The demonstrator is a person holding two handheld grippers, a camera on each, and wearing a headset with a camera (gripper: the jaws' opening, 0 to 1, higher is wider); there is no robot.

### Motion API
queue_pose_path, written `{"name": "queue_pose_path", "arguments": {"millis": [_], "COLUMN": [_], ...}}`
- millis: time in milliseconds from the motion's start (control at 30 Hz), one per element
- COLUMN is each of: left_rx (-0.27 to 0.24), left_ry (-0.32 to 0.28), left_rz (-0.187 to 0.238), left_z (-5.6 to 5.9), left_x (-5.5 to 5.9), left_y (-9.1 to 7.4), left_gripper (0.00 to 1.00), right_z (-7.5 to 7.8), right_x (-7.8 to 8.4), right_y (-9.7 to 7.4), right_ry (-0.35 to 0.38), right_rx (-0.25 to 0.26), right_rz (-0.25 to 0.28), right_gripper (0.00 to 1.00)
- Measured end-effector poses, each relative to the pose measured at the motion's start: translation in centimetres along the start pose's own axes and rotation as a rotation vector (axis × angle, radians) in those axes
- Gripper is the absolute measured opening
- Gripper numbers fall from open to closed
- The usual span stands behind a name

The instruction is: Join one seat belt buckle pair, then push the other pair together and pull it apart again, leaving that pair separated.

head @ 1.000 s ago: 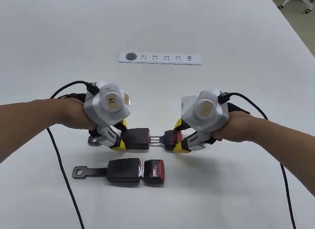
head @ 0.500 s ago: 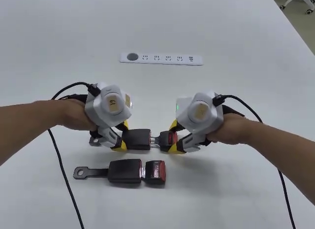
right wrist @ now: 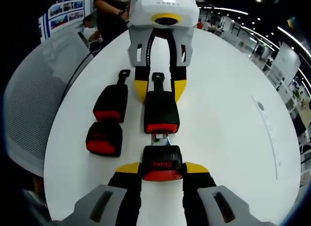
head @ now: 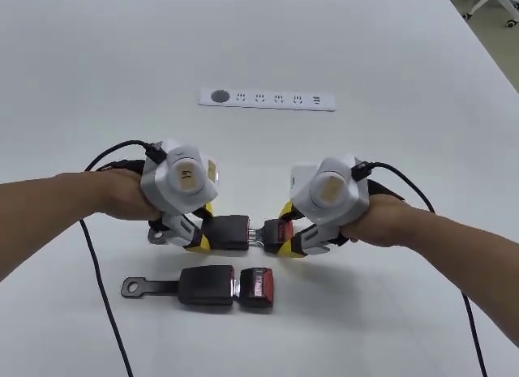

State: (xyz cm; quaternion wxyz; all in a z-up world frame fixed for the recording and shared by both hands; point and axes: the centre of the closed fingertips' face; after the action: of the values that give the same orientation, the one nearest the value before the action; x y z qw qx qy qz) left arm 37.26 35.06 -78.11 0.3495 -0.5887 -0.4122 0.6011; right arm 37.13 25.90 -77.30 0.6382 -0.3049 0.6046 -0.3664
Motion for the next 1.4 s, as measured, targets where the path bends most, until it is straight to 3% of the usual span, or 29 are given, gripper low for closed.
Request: {"name": "queue_pose_path", "arguments": {"millis": [500, 700, 967, 1133, 1400], "left_rx": [0.001, 0.000, -0.002, 0.001, -0.001], "left_ry": [0.002, 0.012, 0.013, 0.036, 0.025], "left_rz": [-0.007, -0.015, -0.009, -0.023, -0.031], "left_z": [0.0, 0.0, 0.0, 0.1, 0.2], "left_x": [0.0, 0.0, -0.1, -0.2, -0.3], "left_y": [0.0, 0.0, 0.0, 0.0, -0.1], "left_gripper": [0.29, 0.29, 0.29, 0.28, 0.28], "right_z": [-0.1, -0.3, -0.1, -0.1, -0.2], "right_x": [-0.2, -1.4, -1.8, -1.9, -1.8], "right_y": [0.2, 0.8, 0.9, 0.9, 0.8], "right_ry": [-0.006, -0.006, -0.008, -0.003, -0.003], "right_rx": [-0.007, -0.010, -0.008, -0.005, -0.002], "right_rz": [-0.015, -0.005, -0.002, -0.004, -0.009], "right_gripper": [0.27, 0.27, 0.27, 0.26, 0.27]}}
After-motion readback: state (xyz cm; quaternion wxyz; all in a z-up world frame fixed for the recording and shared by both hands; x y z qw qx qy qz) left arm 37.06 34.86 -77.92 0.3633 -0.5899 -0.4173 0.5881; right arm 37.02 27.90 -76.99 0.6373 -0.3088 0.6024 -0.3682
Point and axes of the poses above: the centre of the closed fingertips' face, and the gripper's own axes: y roughly forward along the fingers, z roughly to its right, x roughly out of its underside
